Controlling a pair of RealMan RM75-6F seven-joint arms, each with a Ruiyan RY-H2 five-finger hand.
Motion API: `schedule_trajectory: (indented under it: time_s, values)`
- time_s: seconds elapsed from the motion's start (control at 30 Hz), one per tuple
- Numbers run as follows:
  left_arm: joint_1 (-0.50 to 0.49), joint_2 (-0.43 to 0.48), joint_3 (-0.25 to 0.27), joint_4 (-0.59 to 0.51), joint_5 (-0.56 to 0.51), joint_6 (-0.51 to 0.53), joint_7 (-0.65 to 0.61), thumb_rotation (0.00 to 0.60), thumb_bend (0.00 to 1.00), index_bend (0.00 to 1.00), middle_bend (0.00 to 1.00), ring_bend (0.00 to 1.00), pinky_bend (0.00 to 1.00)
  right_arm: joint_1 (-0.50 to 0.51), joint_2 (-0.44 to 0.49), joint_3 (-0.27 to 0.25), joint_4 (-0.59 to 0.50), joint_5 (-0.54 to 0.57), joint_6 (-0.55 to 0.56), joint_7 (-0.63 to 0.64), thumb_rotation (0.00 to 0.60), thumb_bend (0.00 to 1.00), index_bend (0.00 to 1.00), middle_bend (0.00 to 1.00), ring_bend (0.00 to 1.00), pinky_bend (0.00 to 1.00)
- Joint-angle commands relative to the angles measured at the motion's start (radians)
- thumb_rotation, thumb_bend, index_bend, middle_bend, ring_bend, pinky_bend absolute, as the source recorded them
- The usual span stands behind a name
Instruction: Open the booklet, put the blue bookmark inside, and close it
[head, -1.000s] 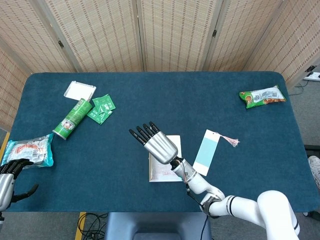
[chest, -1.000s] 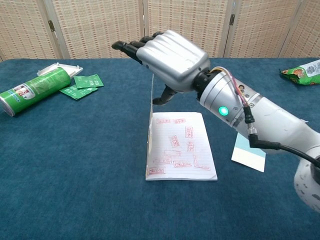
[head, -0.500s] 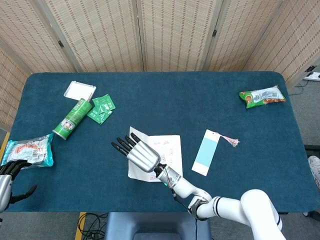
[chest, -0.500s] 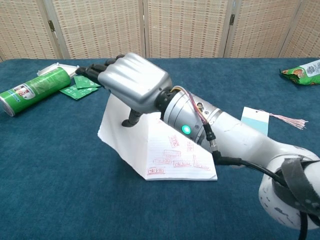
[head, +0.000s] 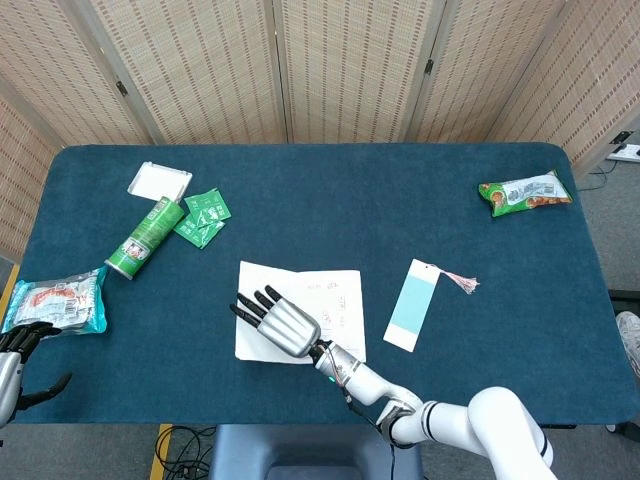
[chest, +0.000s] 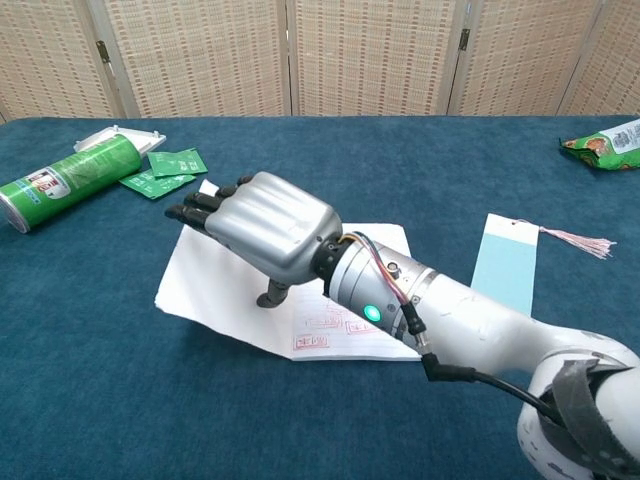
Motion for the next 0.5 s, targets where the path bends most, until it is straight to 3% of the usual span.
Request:
schedule_trajectory:
  time_s: [0.03,0.3,0.5]
  values:
    - [0.001,0.000,0.000,0.000,0.001,0.001,0.000,0.600,0.24,0.32,0.26,0.21,0.25,-0.003,-0.005,-0.012,0.010,-0.002,-0.006,-0.002,0.600,0.00,0.00,0.09,0.20,0.27]
    - [0.002,0.000,0.001,-0.001,0.003,0.000,-0.001,0.600,0.24,0.32,0.26,0.21,0.25,-0.013,-0.017,-0.038,0.035,-0.008,-0.013,-0.003,0.600,0.00,0.00,0.09,0.20,0.27]
    - [0.004,0.003,0.002,-0.001,0.001,0.001,-0.004,0.600,0.24,0.32,0.26,0.21,0.25,-0.014,0.003,-0.026,0.016,-0.021,0.028,0.038,0.600,0.00,0.00,0.09,0.20,0.27]
